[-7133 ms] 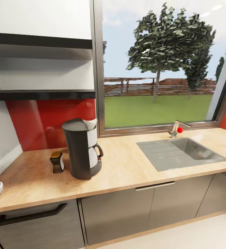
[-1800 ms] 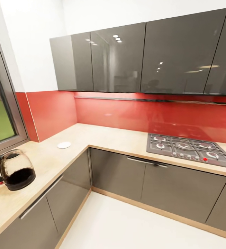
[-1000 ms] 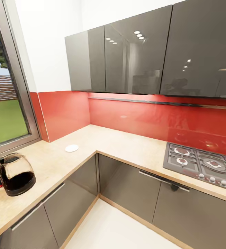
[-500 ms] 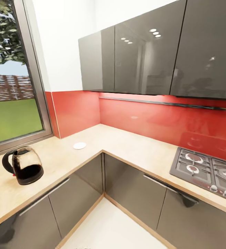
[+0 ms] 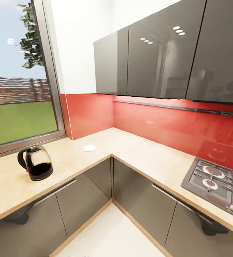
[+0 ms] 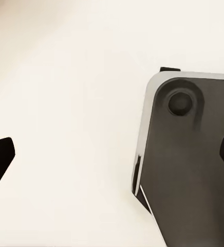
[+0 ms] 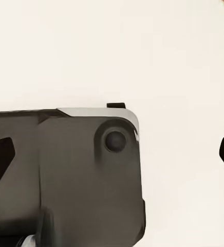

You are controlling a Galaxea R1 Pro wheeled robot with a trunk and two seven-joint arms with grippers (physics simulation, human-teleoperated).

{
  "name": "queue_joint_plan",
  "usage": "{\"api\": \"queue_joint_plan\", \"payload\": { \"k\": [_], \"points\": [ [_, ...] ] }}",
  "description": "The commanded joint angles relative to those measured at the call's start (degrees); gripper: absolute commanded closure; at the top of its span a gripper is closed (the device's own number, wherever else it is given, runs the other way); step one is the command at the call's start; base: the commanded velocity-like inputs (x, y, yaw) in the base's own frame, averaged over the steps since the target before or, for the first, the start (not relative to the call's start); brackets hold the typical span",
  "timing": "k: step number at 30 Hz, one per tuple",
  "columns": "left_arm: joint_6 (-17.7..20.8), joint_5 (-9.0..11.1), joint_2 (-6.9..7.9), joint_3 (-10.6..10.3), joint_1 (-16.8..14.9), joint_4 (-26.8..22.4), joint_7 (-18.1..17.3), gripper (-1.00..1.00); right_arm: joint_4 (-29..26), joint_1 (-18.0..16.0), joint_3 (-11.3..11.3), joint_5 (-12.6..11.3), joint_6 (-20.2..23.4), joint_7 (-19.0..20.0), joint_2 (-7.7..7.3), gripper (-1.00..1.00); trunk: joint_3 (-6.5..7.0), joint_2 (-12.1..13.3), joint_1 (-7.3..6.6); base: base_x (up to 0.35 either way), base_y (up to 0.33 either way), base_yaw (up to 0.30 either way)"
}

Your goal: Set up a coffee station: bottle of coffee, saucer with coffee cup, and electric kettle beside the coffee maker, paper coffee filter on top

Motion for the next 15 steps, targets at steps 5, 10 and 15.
{"api": "queue_joint_plan", "payload": {
  "k": [5,10,15],
  "points": [
    [-0.3,-0.1,-0.03,0.4,0.0,0.1,0.0,-1.00,-0.1,0.1,0.3,-0.4,-0.1,-0.2,0.01,-1.00,0.00,0.0,0.02,0.000,-0.274,0.278],
    [-0.3,-0.1,-0.03,0.3,0.0,0.1,0.0,-1.00,-0.1,0.1,0.3,-0.4,-0.1,-0.2,-0.02,-1.00,0.00,0.0,0.02,0.054,-0.191,0.278],
    [-0.2,-0.1,-0.03,0.3,0.0,0.1,0.0,-1.00,-0.1,0.1,0.3,-0.4,-0.1,-0.2,-0.01,-1.00,0.00,0.0,0.02,0.023,-0.020,0.278]
  ]
}}
